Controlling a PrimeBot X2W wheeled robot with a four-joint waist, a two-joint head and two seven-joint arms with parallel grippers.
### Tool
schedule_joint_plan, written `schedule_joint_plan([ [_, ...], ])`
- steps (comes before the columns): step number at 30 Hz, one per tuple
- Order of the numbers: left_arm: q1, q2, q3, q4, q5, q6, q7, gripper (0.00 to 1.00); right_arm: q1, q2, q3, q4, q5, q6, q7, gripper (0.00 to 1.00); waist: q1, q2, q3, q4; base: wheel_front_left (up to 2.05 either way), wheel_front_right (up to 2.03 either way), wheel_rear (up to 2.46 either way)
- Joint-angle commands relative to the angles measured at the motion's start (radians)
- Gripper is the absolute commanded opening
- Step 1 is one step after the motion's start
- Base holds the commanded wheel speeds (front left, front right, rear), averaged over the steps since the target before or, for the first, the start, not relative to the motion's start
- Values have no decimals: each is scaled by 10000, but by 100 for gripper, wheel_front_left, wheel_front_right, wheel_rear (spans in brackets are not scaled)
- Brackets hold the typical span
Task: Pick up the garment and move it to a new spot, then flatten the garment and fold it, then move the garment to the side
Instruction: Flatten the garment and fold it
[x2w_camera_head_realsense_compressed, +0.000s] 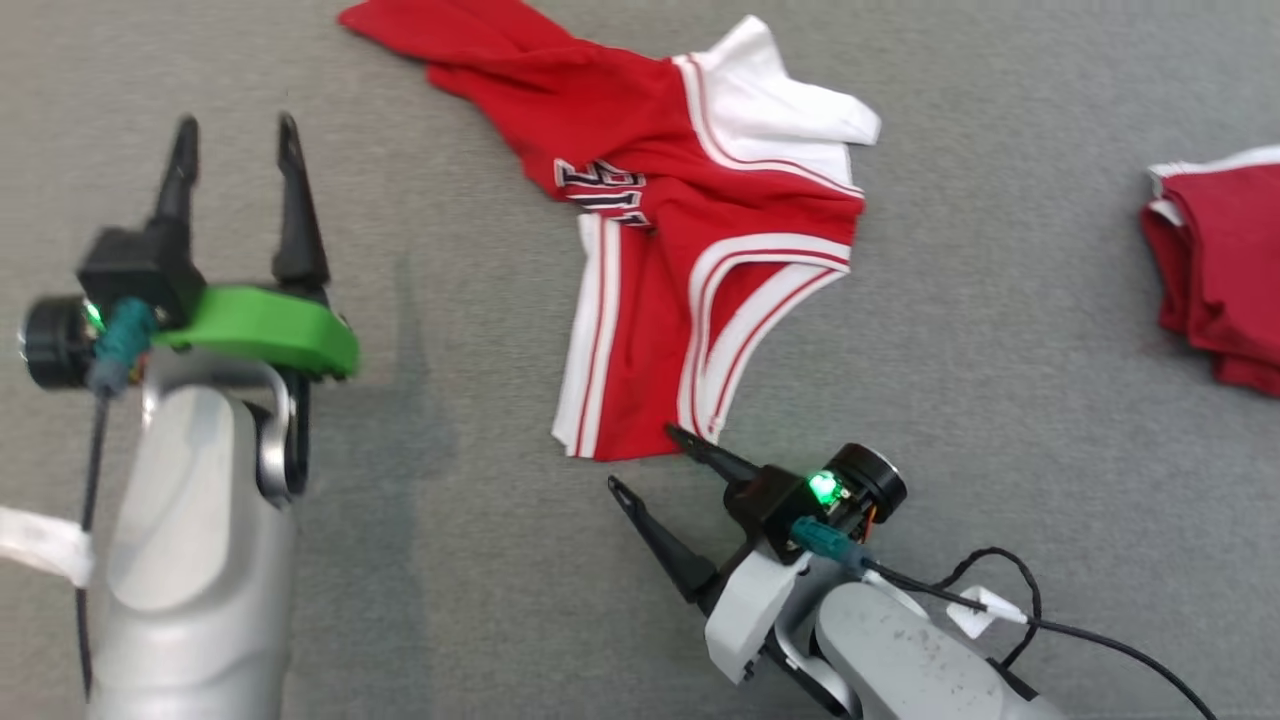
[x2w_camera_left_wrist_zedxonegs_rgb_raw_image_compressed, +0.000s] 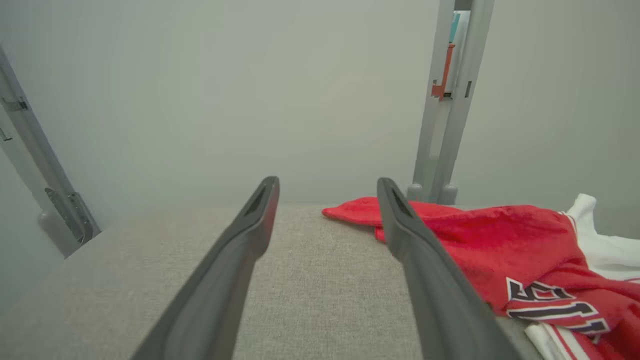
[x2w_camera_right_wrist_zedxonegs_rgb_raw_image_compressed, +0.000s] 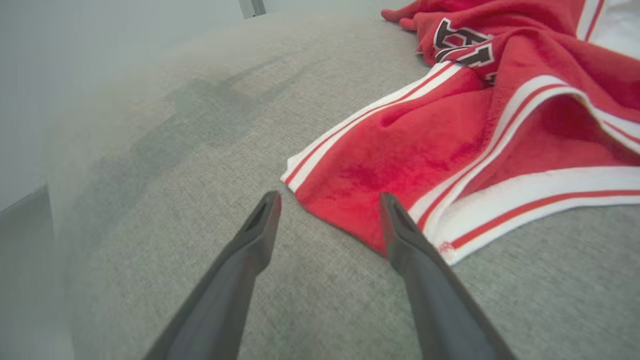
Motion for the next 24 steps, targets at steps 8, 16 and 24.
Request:
schedule_joint_plan([
  [8, 1587, -602, -44, -329, 300, -274, 4, 100, -720, -55, 316, 2005, -338, -16, -18, 100, -1, 0, -787, 1935, 0, 0, 0],
  [16, 2402, -795, -135, -160, 252, -368, 4, 100, -865, -68, -779, 3967, -1136, -28, 43, 0, -1, 0, -902, 2068, 0, 0, 0],
  [24, 3033, -825, -115, -211, 80, -242, 4, 100, -744, -8, -1735, 3181, -957, -24, -4, 0, -1, 0, -1134, 1560, 0, 0, 0],
])
